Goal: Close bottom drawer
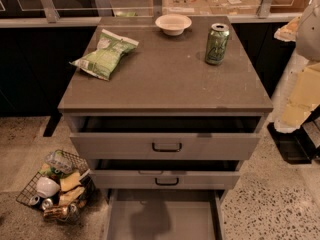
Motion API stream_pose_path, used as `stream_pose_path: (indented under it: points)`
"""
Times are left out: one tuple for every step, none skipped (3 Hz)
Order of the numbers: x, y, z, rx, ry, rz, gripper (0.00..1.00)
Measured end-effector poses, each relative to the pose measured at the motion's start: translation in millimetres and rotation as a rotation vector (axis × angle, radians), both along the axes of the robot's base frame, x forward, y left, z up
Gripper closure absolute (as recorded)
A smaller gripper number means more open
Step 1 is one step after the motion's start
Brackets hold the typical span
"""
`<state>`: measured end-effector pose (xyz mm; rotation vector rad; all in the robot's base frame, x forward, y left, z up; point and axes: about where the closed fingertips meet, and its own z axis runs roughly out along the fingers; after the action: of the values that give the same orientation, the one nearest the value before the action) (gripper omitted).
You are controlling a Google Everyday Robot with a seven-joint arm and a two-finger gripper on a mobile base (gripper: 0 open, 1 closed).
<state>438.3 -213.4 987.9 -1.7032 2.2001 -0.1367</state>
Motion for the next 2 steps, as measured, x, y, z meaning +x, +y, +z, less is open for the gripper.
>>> stream_pose_path:
  points:
    - [0.0, 0.0, 0.0, 0.000, 0.000, 0.000, 0.00]
    - [-6.8, -18.8, -9.7, 0.005, -0.011, -0.012, 0.00]
